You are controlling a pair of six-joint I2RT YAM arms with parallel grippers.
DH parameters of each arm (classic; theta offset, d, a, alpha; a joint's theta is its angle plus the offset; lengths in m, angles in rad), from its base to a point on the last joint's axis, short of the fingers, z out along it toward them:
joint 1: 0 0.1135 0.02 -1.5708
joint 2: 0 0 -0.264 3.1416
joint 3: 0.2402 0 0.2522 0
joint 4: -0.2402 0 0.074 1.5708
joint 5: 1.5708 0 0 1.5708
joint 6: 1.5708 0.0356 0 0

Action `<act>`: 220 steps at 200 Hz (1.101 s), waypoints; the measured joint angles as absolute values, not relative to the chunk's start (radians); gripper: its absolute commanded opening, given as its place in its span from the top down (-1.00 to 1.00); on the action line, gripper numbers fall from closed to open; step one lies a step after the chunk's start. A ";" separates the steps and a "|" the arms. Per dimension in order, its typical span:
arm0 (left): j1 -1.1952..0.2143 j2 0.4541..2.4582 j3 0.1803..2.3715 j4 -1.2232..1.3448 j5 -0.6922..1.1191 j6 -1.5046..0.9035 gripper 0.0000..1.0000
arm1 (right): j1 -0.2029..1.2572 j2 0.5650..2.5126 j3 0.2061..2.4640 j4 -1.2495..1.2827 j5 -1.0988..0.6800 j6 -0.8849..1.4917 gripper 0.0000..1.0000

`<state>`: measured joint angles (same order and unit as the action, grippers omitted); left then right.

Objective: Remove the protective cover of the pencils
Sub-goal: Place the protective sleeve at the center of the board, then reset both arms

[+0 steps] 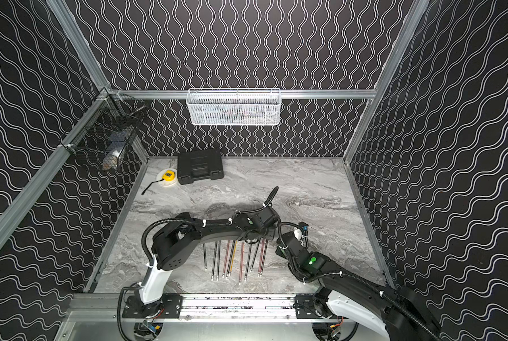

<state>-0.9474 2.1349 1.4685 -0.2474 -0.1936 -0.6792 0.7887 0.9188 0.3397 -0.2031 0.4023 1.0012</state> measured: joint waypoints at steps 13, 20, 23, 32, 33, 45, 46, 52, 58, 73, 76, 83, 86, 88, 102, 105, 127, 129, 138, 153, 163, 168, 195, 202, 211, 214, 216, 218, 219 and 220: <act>-0.947 2.137 1.473 -0.248 -0.193 -0.678 0.53 | 0.789 0.918 0.348 -0.202 0.402 0.988 0.29; -0.947 2.138 1.474 -0.248 -0.193 -0.678 0.53 | 0.788 0.918 0.352 -0.202 0.402 0.983 0.29; -0.947 2.138 1.474 -0.248 -0.193 -0.678 0.53 | 0.788 0.918 0.354 -0.202 0.402 0.983 0.29; -0.947 2.138 1.474 -0.250 -0.193 -0.675 0.52 | 0.786 0.918 0.361 -0.203 0.403 0.982 0.29; -0.947 2.138 1.474 -0.251 -0.193 -0.675 0.52 | 0.786 0.918 0.362 -0.203 0.403 0.982 0.29; -0.947 2.137 1.477 -0.256 -0.194 -0.670 0.51 | 0.785 0.917 0.378 -0.208 0.403 0.975 0.28; -0.947 2.137 1.477 -0.257 -0.194 -0.670 0.51 | 0.785 0.916 0.381 -0.209 0.403 0.975 0.27; -0.947 2.137 1.484 -0.265 -0.194 -0.667 0.49 | 0.785 0.914 0.395 -0.219 0.402 0.974 0.18; -0.947 2.137 1.494 -0.279 -0.194 -0.658 0.44 | 0.785 0.910 0.412 -0.231 0.402 0.971 0.06; -0.947 2.124 1.534 -0.319 -0.202 -0.652 0.35 | 0.784 0.890 0.465 -0.268 0.408 0.957 -0.27; -0.946 2.118 1.544 -0.331 -0.208 -0.652 0.33 | 0.784 0.883 0.480 -0.285 0.415 0.958 -0.35; -0.943 2.098 1.562 -0.356 -0.213 -0.649 0.29 | 0.781 0.869 0.511 -0.322 0.421 0.958 -0.59; -0.942 2.090 1.567 -0.363 -0.215 -0.647 0.26 | 0.781 0.863 0.524 -0.337 0.424 0.960 -0.69; -0.942 2.080 1.571 -0.368 -0.218 -0.644 0.23 | 0.781 0.858 0.536 -0.350 0.427 0.961 -0.76; -0.942 1.993 1.575 -0.405 -0.258 -0.628 -0.04 | 0.781 0.828 0.625 -0.442 0.456 0.963 -1.00; -0.942 1.974 1.573 -0.410 -0.261 -0.627 -0.11 | 0.781 0.824 0.645 -0.459 0.461 0.963 -1.00; -0.947 1.731 1.479 -0.392 -0.353 -0.622 -0.78 | 0.784 0.841 0.845 -0.588 0.561 0.955 -1.00; -0.948 1.699 1.463 -0.388 -0.369 -0.622 -0.84 | 0.784 0.850 0.870 -0.602 0.580 0.956 -1.00; -0.947 1.582 1.396 -0.359 -0.437 -0.622 -0.98 | 0.783 0.889 0.968 -0.667 0.671 0.957 -1.00; -0.941 1.420 1.293 -0.331 -0.565 -0.619 -0.97 | 0.783 0.942 1.058 -0.693 0.834 0.899 -1.00; -0.938 1.345 1.230 -0.313 -0.645 -0.593 -0.99 | 0.781 0.957 1.028 -0.638 0.925 0.792 -0.99; -0.936 1.312 1.196 -0.299 -0.682 -0.573 -0.99 | 0.780 0.961 0.991 -0.589 0.966 0.722 -1.00; -0.896 1.187 0.955 -0.176 -0.863 -0.414 -0.99 | 0.738 0.990 0.678 -0.184 1.046 0.261 -1.00; -0.861 1.174 0.886 -0.155 -0.895 -0.377 -0.99 | 0.704 0.994 0.630 -0.102 1.028 0.193 -1.00; -0.802 1.156 0.812 -0.141 -0.923 -0.334 -0.98 | 0.648 1.012 0.600 -0.003 1.007 0.142 -1.00; -0.778 1.148 0.785 -0.123 -0.928 -0.318 -0.98 | 0.629 1.019 0.595 0.023 1.001 0.129 -1.00; -0.765 1.143 0.770 -0.117 -0.931 -0.310 -0.99 | 0.617 1.026 0.592 0.041 0.995 0.120 -1.00; -0.745 1.135 0.746 -0.102 -0.938 -0.300 -0.98 | 0.604 1.034 0.590 0.058 0.991 0.112 -0.99; -0.738 1.132 0.738 -0.096 -0.939 -0.295 -0.98 | 0.600 1.036 0.589 0.063 0.989 0.110 -0.99; -0.732 1.129 0.730 -0.091 -0.941 -0.291 -0.98 | 0.591 1.040 0.588 0.074 0.986 0.106 -1.00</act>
<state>-0.7319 1.1286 0.7303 -0.0906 -0.9409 -0.2913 0.5915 1.0397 0.5880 0.0742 0.9855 0.1062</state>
